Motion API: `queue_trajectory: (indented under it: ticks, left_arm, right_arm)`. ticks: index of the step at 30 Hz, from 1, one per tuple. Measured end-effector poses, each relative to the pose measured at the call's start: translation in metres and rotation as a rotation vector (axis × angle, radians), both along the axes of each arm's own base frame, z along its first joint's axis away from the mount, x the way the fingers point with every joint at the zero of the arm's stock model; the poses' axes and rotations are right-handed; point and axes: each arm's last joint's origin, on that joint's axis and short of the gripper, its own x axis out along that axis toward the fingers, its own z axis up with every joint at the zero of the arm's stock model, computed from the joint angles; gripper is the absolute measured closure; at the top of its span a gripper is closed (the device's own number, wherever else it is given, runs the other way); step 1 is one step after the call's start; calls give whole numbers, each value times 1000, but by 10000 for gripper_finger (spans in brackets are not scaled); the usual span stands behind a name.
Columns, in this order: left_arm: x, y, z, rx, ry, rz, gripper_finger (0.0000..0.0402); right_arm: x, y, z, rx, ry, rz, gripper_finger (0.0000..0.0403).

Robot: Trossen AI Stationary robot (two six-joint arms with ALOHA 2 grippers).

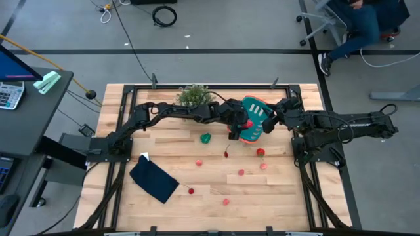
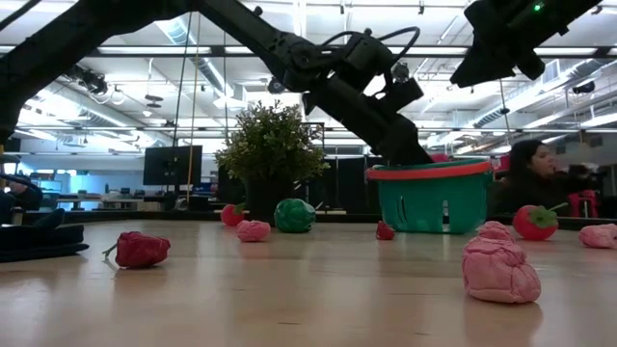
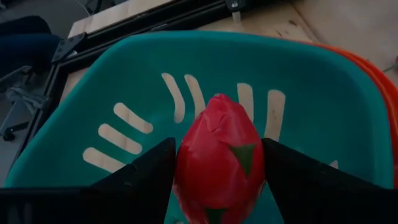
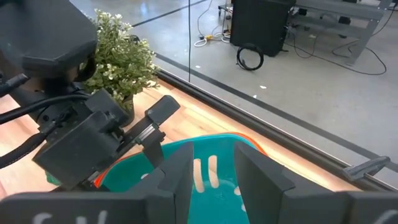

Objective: Pick and placing Produce into tupperware
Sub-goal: Put the red dragon fruit into the basket

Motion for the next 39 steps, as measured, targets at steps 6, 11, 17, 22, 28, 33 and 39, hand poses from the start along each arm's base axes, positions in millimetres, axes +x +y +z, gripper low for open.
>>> queue_trajectory:
  ticks: [6, 11, 17, 22, 28, 33, 39]
  left_arm:
    - [0, -1, -1, -2, 10, -1, 161]
    - [-5, -4, -7, -10, 98, -13, 161]
    - [-9, -16, -10, 30, 182, -68, 161]
    - [-2, -23, 14, 44, 131, -80, 161]
    - [2, -27, 36, 39, 135, -83, 159]
    - [1, -27, 37, 16, 159, -71, 158]
    - [-3, -26, 25, 4, 202, -65, 158]
  right_arm:
    - [0, 0, 0, 0, 0, 0, 279]
    - [0, 0, 0, 0, 0, 0, 279]
    - [0, 0, 0, -12, 14, 8, 279]
    - [0, 0, 0, -14, 15, 9, 279]
    - [0, 0, 0, -14, 15, 9, 279]
    - [0, 0, 0, -13, 14, 9, 279]
    - [0, 0, 0, -9, 11, 7, 279]
